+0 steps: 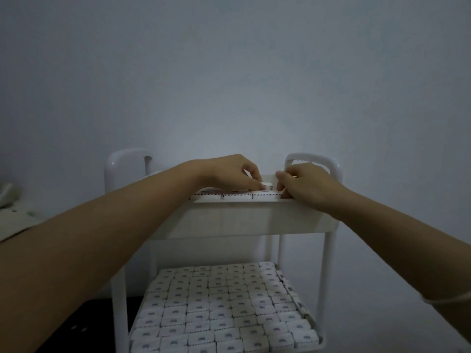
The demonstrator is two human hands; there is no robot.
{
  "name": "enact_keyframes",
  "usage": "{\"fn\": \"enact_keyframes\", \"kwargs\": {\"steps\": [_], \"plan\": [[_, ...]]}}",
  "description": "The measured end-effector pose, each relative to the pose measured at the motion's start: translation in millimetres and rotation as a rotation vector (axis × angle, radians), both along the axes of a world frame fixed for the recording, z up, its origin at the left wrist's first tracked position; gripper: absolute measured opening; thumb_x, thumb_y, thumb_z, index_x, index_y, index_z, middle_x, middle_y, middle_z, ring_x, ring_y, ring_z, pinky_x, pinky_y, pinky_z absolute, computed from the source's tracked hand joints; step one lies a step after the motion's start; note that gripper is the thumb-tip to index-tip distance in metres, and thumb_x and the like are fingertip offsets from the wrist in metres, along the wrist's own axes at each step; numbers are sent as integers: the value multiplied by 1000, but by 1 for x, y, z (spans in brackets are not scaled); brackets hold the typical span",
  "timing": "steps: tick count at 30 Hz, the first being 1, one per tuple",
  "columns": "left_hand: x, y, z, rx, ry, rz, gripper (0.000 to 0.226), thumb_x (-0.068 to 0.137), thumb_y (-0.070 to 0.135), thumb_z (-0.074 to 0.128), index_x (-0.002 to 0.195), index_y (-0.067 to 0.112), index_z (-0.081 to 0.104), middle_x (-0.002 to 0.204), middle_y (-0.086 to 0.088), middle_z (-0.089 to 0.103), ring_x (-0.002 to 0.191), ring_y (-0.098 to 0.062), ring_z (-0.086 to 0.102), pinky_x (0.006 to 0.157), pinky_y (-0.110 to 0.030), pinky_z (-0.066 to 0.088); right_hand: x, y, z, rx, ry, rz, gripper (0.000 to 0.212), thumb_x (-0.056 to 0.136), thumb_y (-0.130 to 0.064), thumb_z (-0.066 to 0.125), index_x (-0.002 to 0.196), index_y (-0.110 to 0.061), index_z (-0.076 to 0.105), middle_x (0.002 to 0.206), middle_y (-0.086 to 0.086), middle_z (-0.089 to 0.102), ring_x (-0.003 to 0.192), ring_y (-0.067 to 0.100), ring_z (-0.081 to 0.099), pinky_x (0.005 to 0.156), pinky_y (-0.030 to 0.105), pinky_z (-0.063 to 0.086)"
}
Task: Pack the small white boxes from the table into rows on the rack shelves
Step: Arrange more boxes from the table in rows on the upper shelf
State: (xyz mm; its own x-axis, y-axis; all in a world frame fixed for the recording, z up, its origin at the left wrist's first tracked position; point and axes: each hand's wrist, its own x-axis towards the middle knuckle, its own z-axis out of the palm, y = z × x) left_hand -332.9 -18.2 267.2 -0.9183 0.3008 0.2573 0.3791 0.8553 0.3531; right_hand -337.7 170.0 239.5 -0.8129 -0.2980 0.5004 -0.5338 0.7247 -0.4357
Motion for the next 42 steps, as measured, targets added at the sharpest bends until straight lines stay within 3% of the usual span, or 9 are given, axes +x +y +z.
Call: {"fn": "enact_keyframes", "kwargs": {"steps": [6, 10, 15, 19, 24, 29, 35, 39, 42], "plan": [[-1, 4, 0, 14, 57, -22, 28, 83, 52, 67, 93, 27, 72, 83, 14, 72, 75, 4, 63, 74, -18, 47, 6, 0, -1, -8, 49, -38, 32, 100, -37, 41, 97, -13, 63, 94, 4, 71, 92, 20, 63, 90, 37, 49], [4, 3, 3, -41, 5, -34, 26, 87, 51, 61, 88, 28, 72, 91, 9, 69, 90, -8, 63, 84, -27, 46, 9, 3, -4, 5, 101, -52, 30, 101, -34, 39, 95, -13, 60, 97, 4, 69, 90, 20, 62, 88, 38, 49], [4, 2, -3, -52, 58, 2, 29, 93, 43, 53, 69, 31, 65, 72, 20, 61, 76, -6, 56, 74, -24, 42, 14, 0, -6, 12, 56, -13, 29, 102, -32, 36, 106, -19, 62, 108, -3, 66, 95, 17, 59, 87, 36, 47], [6, -1, -8, -27, 76, 16, 17, 90, 37, 58, 85, 32, 74, 80, 23, 68, 84, -2, 60, 75, -20, 44, 21, -5, -8, 26, 100, -19, 26, 101, -32, 38, 111, -21, 59, 110, -1, 66, 99, 20, 59, 90, 39, 47], [28, -8, -8, -35, 243, 60, 28, 96, 38, 53, 114, 25, 69, 117, 6, 67, 108, -10, 57, 93, -24, 42, 43, -12, -8, -123, 255, 38, 19, 99, -29, 48, 107, -21, 62, 98, -9, 64, 88, 9, 57, 75, 26, 46], [104, -44, -28, 321, 611, -54, 22, 90, 11, 54, 87, 24, 72, 85, 11, 70, 79, -3, 64, 71, -14, 45, 104, -54, -44, -184, 625, 176, 16, 87, -28, 51, 78, -20, 60, 69, -16, 53, 77, 11, 47, 63, 28, 36], [193, -111, -118, 522, 512, 13, 21, 93, 5, 51, 85, 16, 68, 71, 4, 66, 55, -2, 56, 57, -17, 44, 152, -140, -143, -9, 393, 544, 16, 86, -29, 48, 77, -21, 58, 70, -11, 53, 70, 12, 48, 60, 36, 43], [230, -183, -184, 497, 342, 286, 24, 94, 0, 52, 85, 13, 70, 71, 6, 69, 51, -8, 58, 56, -23, 48, 159, -197, -204, 151, 192, 641, 13, 97, -22, 48, 103, -20, 60, 92, -1, 59, 78, 15, 46, 69, 36, 45], [256, -245, -233, 531, 280, 521, 33, 92, -9, 46, 85, 14, 69, 66, 9, 68, 51, -6, 57, 54, -15, 44, 161, -239, -235, 231, 80, 688, 24, 98, -15, 42, 118, -20, 55, 111, 1, 57, 91, 16, 45, 74, 32, 42]]}}
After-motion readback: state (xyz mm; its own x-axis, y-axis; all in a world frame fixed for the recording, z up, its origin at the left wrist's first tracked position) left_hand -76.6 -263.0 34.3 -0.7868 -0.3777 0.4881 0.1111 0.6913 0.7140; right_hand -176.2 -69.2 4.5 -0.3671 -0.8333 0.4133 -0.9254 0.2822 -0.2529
